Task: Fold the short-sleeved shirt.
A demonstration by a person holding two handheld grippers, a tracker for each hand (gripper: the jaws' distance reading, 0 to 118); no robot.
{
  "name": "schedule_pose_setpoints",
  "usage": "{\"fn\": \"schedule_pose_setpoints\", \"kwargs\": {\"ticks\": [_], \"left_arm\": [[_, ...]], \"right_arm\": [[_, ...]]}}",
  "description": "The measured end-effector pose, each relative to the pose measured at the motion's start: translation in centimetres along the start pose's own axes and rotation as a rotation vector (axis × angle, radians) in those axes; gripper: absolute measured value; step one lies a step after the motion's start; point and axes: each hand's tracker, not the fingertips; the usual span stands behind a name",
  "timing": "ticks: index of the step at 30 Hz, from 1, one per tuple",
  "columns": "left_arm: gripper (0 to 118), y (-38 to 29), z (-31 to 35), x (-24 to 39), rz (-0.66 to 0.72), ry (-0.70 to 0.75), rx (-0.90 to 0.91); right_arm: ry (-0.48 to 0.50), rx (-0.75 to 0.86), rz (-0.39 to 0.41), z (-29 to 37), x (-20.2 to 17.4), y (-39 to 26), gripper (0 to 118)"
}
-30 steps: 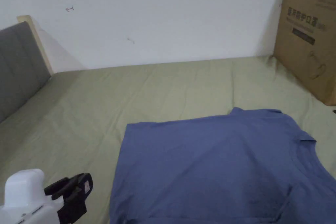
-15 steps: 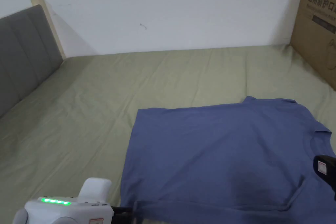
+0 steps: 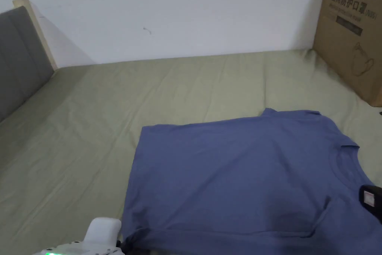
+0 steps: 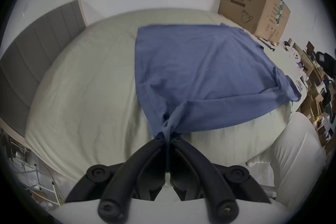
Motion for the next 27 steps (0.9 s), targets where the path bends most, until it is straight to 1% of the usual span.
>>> {"fn": "schedule_pose_setpoints", "kwargs": {"ticks": [2, 3, 4, 6, 7, 8, 9, 10, 11, 13, 14, 16, 17, 18, 19, 21, 22, 23, 24, 25, 27], "left_arm": [[1, -0.3, 1.4, 0.2, -0.005, 0.01, 0.076], [1, -0.5, 2.1, 0.3, -0.004, 0.006, 0.127], [1, -0.7, 2.9, 0.4, -0.012, 0.011, 0.179], [1, -0.7, 4.0, 0.7, -0.023, -0.001, 0.24], [1, -0.5, 4.4, 0.9, -0.038, 0.004, 0.249], [1, -0.2, 4.7, 1.1, -0.059, 0.015, 0.242], [1, 0.0, 4.9, 1.2, -0.065, 0.017, 0.246], [1, 0.5, 5.5, 1.9, -0.066, 0.018, 0.254], [1, 0.8, 5.8, 2.0, -0.063, 0.012, 0.258], [1, 1.2, 6.0, 2.2, -0.036, -0.008, 0.255], [1, 1.3, 6.2, 2.2, -0.025, -0.009, 0.257], [1, 1.5, 6.3, 2.3, -0.002, -0.014, 0.266], [1, 1.6, 6.4, 2.4, 0.001, -0.013, 0.265], [1, 1.7, 6.3, 2.4, 0.003, -0.011, 0.262], [1, 1.7, 6.3, 2.5, 0.004, -0.01, 0.259], [1, 1.9, 6.2, 2.7, 0.0, -0.007, 0.25], [1, 1.9, 6.2, 2.8, -0.007, -0.002, 0.244], [1, 1.9, 6.1, 2.9, -0.01, 0.003, 0.24], [1, 1.9, 6.1, 2.9, -0.011, 0.006, 0.236], [1, 1.9, 6.1, 3.0, -0.009, 0.006, 0.233], [1, 1.7, 5.9, 2.8, 0.004, 0.007, 0.222]], "right_arm": [[-0.011, -0.029, -0.053, 0.2, 2.0, 0.2, 0], [-0.056, -0.063, -0.063, -0.2, 3.3, 0.1, 0], [-0.085, -0.139, -0.078, -0.8, 4.8, 0.0, 0], [-0.094, -0.231, -0.137, -1.5, 7.4, -0.8, 2], [-0.072, -0.227, -0.16, -1.4, 8.7, -1.5, 18], [-0.09, -0.197, -0.153, -1.1, 9.3, -2.1, 64], [-0.127, -0.202, -0.15, -1.2, 10.1, -2.7, 108], [-0.16, -0.26, -0.167, -1.7, 11.0, -3.2, 117], [-0.179, -0.348, -0.192, -2.4, 11.8, -3.9, 111], [-0.232, -0.387, -0.213, -2.0, 13.2, -4.3, 111], [-0.214, -0.421, -0.224, -2.4, 13.7, -4.7, 111], [-0.233, -0.517, -0.213, -2.9, 14.2, -5.1, 111], [-0.233, -0.536, -0.193, -4.4, 13.9, -6.8, 109], [-0.232, -0.537, -0.161, -5.1, 13.5, -7.5, 103], [-0.222, -0.547, -0.129, -5.4, 13.2, -7.6, 94], [-0.231, -0.568, -0.055, -6.1, 12.2, -8.1, 62], [-0.236, -0.579, -0.021, -6.2, 11.7, -8.2, 50], [-0.221, -0.576, 0.004, -6.2, 11.2, -8.2, 35], [-0.183, -0.558, 0.027, -6.0, 10.7, -8.2, 21], [-0.183, -0.543, 0.055, -5.8, 10.2, -8.1, 7], [-0.203, -0.516, 0.101, -5.3, 9.6, -7.9, 7]]}}
